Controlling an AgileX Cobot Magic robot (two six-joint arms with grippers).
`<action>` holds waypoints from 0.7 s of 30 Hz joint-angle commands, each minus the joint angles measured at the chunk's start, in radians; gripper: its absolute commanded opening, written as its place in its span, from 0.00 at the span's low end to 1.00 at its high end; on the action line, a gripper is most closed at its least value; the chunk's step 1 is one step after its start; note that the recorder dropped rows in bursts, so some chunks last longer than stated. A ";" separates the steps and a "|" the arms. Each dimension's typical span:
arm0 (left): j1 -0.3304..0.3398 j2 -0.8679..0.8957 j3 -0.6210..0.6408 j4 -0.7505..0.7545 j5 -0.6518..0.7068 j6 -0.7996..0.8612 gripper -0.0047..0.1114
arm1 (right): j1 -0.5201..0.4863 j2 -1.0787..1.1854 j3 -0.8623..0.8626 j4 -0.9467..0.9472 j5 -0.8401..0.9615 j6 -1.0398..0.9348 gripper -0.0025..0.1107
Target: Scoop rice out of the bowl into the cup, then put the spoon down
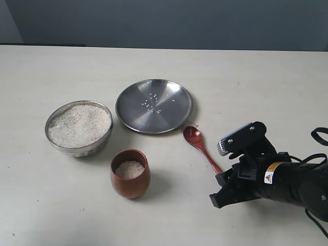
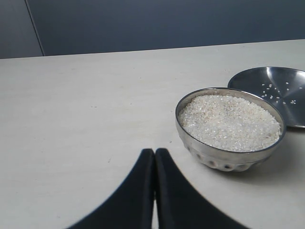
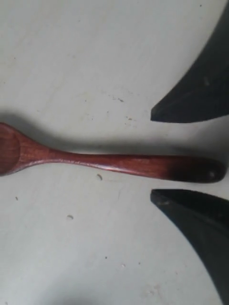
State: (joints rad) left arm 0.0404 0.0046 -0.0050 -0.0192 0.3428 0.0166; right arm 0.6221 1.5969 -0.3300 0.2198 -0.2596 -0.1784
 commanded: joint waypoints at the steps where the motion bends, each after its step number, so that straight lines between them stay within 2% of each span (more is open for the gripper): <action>1: 0.002 -0.005 0.005 -0.002 -0.009 -0.005 0.04 | -0.004 0.000 0.004 -0.011 -0.013 0.000 0.44; 15: 0.002 -0.005 0.005 0.003 -0.009 -0.005 0.04 | -0.004 0.057 0.002 -0.011 -0.023 0.016 0.42; 18: 0.002 -0.005 0.005 0.003 -0.009 -0.005 0.04 | -0.004 0.056 0.002 -0.011 -0.023 0.016 0.25; 20: 0.002 -0.005 0.005 0.003 -0.009 -0.005 0.04 | -0.004 0.056 0.002 -0.011 -0.010 0.016 0.05; 21: 0.002 -0.005 0.005 0.003 -0.009 -0.005 0.04 | -0.004 0.056 0.000 -0.011 0.000 0.019 0.02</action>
State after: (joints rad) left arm 0.0404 0.0046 -0.0050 -0.0192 0.3428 0.0166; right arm 0.6221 1.6515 -0.3300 0.2178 -0.2728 -0.1616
